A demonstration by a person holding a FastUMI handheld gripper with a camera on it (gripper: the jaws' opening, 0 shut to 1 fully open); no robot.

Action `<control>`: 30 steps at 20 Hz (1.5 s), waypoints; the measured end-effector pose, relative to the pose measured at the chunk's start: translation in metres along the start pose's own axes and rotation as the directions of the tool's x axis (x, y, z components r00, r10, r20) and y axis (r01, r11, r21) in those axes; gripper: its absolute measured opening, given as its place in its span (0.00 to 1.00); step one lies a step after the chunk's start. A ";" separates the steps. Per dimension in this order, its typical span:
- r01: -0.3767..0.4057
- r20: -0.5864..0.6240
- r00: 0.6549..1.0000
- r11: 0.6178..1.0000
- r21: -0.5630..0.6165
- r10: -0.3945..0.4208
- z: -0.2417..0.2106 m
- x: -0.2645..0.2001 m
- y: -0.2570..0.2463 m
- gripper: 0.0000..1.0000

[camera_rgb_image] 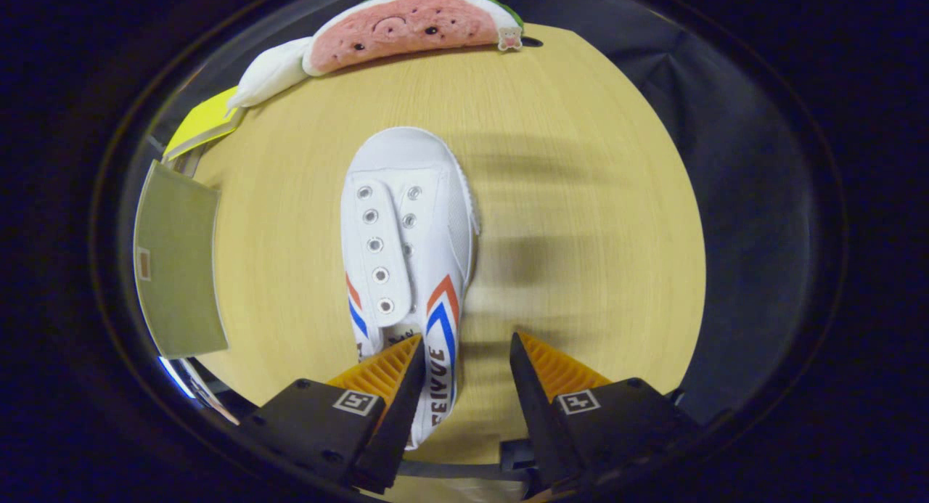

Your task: Open the storage box then place both shoes into the box .Put the left shoe in first, then the right shoe, with the right side of both shoes facing outward in a uniform manner.

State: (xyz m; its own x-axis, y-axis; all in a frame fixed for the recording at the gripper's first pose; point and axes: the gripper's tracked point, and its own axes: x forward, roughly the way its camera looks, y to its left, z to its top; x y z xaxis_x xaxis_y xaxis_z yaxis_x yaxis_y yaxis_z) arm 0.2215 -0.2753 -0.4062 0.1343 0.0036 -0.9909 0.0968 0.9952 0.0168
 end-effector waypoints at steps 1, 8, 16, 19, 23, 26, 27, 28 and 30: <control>0.001 0.005 1.000 1.000 -0.002 -0.001 -0.001 -0.003 0.000 0.71; 0.010 0.008 1.000 0.999 0.031 -0.010 0.004 -0.006 0.008 0.12; -0.015 0.154 0.988 0.999 0.040 0.008 0.004 -0.064 0.037 0.06; -0.042 0.216 0.976 0.998 0.037 0.033 0.005 -0.084 0.058 0.06; -0.077 0.292 0.955 0.996 0.051 0.059 0.002 -0.113 0.090 0.06; -0.076 0.355 0.933 0.996 0.046 0.055 0.002 -0.136 0.113 0.06; -0.076 0.379 0.924 0.996 0.043 0.054 0.003 -0.144 0.122 0.06; -0.082 0.403 0.913 0.996 0.039 0.060 0.003 -0.152 0.131 0.06; -0.101 0.446 0.892 0.994 0.033 0.075 0.001 -0.170 0.157 0.06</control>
State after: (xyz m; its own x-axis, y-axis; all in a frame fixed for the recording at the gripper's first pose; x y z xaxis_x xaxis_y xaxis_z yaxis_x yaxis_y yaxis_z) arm 0.2147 -0.1200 -0.2351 0.5673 0.0345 -0.8228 0.1153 0.9859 0.1209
